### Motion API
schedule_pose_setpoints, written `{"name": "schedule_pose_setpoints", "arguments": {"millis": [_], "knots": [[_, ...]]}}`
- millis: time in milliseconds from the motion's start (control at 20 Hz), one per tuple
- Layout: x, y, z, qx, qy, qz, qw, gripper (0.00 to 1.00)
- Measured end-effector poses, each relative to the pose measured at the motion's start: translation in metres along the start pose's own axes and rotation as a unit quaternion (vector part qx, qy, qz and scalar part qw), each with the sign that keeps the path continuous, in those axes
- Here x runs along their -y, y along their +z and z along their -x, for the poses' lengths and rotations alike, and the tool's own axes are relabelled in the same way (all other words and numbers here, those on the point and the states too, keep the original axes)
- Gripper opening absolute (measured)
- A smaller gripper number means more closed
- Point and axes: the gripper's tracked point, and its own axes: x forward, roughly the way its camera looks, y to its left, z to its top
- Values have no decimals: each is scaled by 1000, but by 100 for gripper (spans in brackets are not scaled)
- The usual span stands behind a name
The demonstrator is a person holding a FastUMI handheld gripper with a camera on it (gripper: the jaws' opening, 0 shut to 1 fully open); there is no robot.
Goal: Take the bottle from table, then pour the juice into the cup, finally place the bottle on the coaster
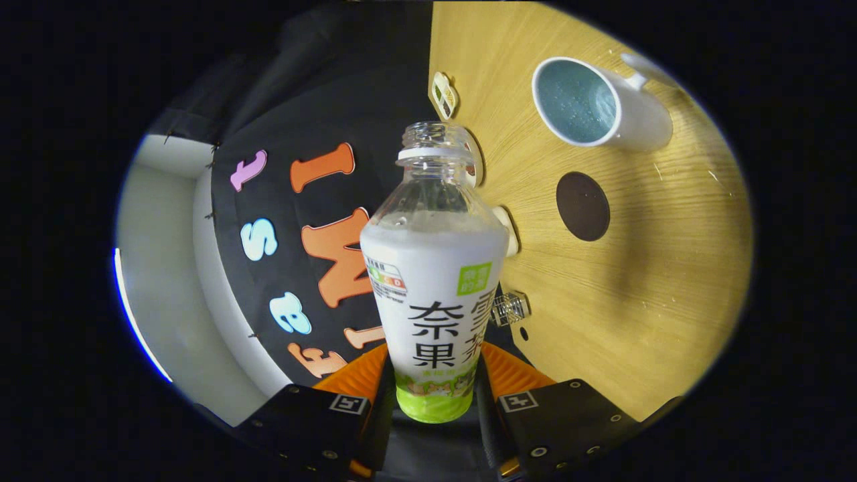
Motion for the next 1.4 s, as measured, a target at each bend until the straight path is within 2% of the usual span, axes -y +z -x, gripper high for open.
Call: {"name": "schedule_pose_setpoints", "arguments": {"millis": [100, 200, 350, 450, 500, 650, 800, 950, 1050, 1300, 1400], "knots": [[14, 4, 1, 6, -16, 71, 997, 57], [27, 11, 2, 10, -42, 151, 988, 57], [43, 20, 4, 9, -64, 263, 963, 57], [50, 33, 6, 18, -81, 330, 940, 57], [55, 40, 7, 24, -96, 367, 925, 57], [63, 61, 10, 40, -144, 490, 859, 59], [58, 74, 4, 49, -153, 561, 812, 59], [56, 94, -6, 78, -178, 630, 752, 59], [54, 97, -14, 84, -183, 668, 717, 59], [56, 106, -36, 102, -207, 732, 641, 59], [63, 105, -54, 98, -216, 748, 619, 59]]}}
